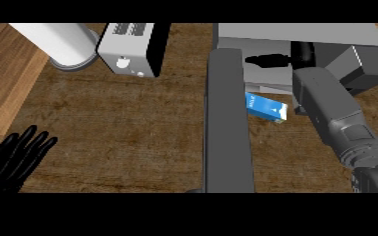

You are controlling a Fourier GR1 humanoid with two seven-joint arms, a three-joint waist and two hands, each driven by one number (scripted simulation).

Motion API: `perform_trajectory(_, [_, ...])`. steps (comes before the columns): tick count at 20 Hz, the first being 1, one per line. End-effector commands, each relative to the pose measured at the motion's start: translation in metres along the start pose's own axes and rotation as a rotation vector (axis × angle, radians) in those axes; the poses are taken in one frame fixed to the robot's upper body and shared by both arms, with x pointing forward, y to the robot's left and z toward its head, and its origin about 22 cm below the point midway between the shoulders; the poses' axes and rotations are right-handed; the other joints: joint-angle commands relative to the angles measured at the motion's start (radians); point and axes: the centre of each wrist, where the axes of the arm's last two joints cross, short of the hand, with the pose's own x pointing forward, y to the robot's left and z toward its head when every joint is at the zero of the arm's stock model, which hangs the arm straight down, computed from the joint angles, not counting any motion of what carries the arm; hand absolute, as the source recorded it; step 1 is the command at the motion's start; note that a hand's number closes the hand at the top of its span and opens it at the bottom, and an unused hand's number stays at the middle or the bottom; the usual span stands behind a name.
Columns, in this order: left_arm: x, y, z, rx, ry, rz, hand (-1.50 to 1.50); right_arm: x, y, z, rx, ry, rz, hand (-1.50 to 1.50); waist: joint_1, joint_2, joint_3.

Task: Pick up the milk, place it into the microwave and close the microwave

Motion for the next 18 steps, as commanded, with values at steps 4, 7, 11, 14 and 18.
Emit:
perform_trajectory(4, [-0.027, -0.02, -0.021, -0.165, 0.085, 0.036, -1.5, -0.034, 0.022, 0.039, 0.106, 0.014, -0.257, -1.5, -0.035, -0.013, 0.0])
perform_trajectory(7, [-0.032, -0.026, -0.025, -0.189, 0.091, 0.041, -1.5, -0.06, 0.026, 0.072, 0.119, 0.007, -0.362, -1.5, -0.053, -0.023, -0.001])
perform_trajectory(11, [-0.049, -0.026, -0.045, -0.211, 0.13, -0.009, -1.5, -0.067, 0.039, 0.087, 0.13, 0.023, -0.443, -1.5, -0.074, -0.031, -0.003])
perform_trajectory(14, [-0.06, -0.032, -0.038, -0.222, 0.132, -0.027, -1.5, -0.078, 0.049, 0.109, 0.174, 0.065, -0.511, -1.5, -0.081, -0.039, -0.004])
perform_trajectory(18, [-0.071, -0.042, -0.051, -0.219, 0.149, -0.041, -1.5, -0.099, 0.071, 0.162, 0.211, 0.101, -0.467, -1.5, -0.099, -0.045, -0.005])
